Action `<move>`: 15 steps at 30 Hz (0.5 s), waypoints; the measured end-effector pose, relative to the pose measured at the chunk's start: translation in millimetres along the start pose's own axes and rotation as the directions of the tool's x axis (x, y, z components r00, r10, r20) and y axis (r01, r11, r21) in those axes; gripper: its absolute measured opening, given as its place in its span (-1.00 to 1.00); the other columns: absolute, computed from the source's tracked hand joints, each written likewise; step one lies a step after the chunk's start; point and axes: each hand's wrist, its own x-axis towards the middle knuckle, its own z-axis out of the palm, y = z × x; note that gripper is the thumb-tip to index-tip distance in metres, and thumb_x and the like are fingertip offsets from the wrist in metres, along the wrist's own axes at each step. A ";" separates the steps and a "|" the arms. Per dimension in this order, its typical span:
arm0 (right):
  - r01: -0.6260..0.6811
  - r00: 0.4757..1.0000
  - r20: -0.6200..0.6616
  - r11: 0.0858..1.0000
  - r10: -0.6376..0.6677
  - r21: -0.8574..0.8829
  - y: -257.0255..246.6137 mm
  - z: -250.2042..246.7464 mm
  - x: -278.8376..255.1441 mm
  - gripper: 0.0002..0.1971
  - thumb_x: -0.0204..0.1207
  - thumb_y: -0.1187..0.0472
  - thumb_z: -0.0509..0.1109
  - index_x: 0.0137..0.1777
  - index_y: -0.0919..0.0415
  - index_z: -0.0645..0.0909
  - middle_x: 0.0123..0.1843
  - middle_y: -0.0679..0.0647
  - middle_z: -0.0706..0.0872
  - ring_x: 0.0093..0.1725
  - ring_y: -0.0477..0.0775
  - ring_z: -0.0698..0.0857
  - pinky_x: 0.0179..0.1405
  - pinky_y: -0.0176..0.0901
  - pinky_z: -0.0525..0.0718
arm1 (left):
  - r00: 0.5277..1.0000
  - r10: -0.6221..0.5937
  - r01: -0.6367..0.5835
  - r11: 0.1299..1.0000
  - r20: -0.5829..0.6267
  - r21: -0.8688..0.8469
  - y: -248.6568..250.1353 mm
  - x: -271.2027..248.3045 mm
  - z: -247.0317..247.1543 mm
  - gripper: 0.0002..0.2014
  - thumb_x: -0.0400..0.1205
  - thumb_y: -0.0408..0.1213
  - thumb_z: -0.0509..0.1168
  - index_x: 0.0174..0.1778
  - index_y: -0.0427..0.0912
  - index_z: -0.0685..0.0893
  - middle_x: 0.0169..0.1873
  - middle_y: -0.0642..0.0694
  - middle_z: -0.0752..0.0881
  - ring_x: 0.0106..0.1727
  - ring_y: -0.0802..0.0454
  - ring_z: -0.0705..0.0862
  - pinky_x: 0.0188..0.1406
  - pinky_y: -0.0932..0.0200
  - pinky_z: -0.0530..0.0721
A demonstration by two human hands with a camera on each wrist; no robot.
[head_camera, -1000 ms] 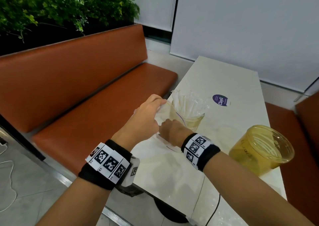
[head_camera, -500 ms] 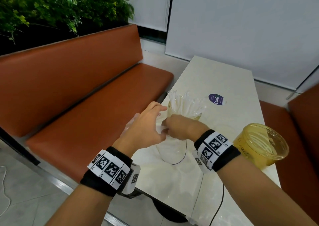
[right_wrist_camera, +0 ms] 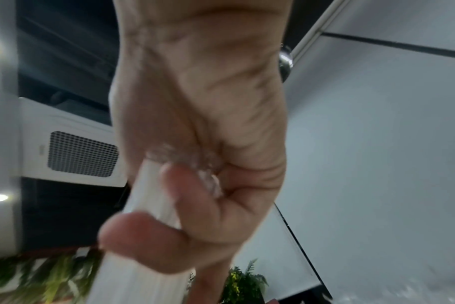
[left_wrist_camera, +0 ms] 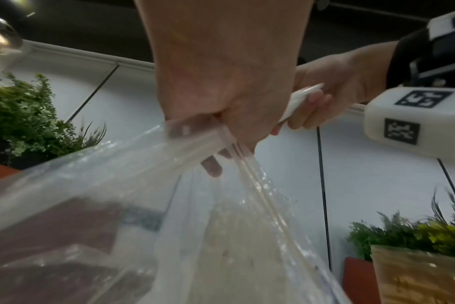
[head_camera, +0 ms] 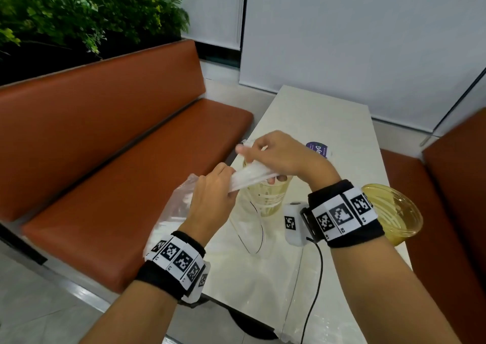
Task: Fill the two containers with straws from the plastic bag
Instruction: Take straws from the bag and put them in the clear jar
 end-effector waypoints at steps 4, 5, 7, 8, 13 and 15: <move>0.096 0.983 -0.185 0.858 -0.001 0.505 -1.1 7.2 -1.4 -0.33 0.55 -0.44 0.26 0.17 0.21 0.65 -0.11 0.31 0.85 -0.42 0.13 0.72 -0.55 -0.18 0.57 | 0.993 -0.112 0.108 0.988 -0.029 -0.113 0.5 7.4 -2.5 -0.81 0.70 -0.14 0.37 -0.09 -0.18 0.59 -0.24 0.02 0.55 -0.36 0.07 0.51 -0.44 0.23 0.41; 0.133 0.981 -0.194 0.818 -0.027 0.560 -0.2 13.4 -0.4 -0.36 0.55 -0.43 0.27 0.23 0.16 0.60 -0.05 0.25 0.86 -0.40 0.10 0.69 -0.57 -0.21 0.52 | 0.989 -0.142 0.138 0.981 -0.027 -0.134 1.9 9.6 -3.8 -0.80 0.71 -0.11 0.35 -0.09 -0.17 0.58 -0.25 0.03 0.54 -0.37 0.12 0.48 -0.45 0.31 0.33; 0.170 0.976 -0.210 0.791 -0.054 0.588 2.5 33.4 4.8 -0.45 0.50 -0.32 0.43 0.28 0.07 0.55 0.03 0.17 0.87 -0.36 0.01 0.66 -0.59 -0.28 0.47 | 0.987 -0.157 0.148 0.971 -0.032 -0.189 5.2 13.1 -7.0 -0.83 0.72 -0.15 0.34 -0.04 -0.20 0.63 -0.25 0.02 0.59 -0.33 0.09 0.55 -0.45 0.36 0.32; 0.184 0.970 -0.238 0.806 -0.055 0.562 3.7 46.0 7.2 -0.49 0.47 -0.24 0.53 0.27 0.05 0.57 0.03 0.15 0.86 -0.34 -0.05 0.70 -0.55 -0.33 0.53 | 0.989 -0.146 0.134 0.963 -0.032 -0.234 6.0 14.5 -8.7 -0.90 0.71 -0.24 0.34 0.03 -0.19 0.66 -0.24 0.03 0.62 -0.30 0.07 0.61 -0.43 0.36 0.38; 0.282 0.884 -0.449 0.915 -0.131 0.288 0.6 79.6 19.6 -0.74 0.63 0.00 0.46 0.06 0.22 0.73 -0.15 0.08 0.83 -0.16 -0.07 0.83 -0.16 -0.12 0.82 | 0.966 -0.256 0.254 0.911 0.039 -0.324 4.4 14.8 -15.2 -0.94 0.61 -0.33 0.41 -0.05 -0.20 0.67 -0.23 -0.05 0.72 -0.23 -0.04 0.74 -0.39 0.01 0.73; 0.298 0.876 -0.460 0.915 -0.149 0.271 -6.6 68.5 22.9 -0.73 0.66 0.04 0.43 0.03 0.29 0.74 -0.17 0.10 0.84 -0.25 -0.16 0.81 -0.26 -0.17 0.80 | 0.953 -0.299 0.299 0.917 0.039 -0.263 1.4 14.8 -16.6 -0.82 0.60 -0.17 0.45 -0.03 -0.17 0.65 -0.19 -0.03 0.70 -0.22 -0.03 0.71 -0.46 0.18 0.59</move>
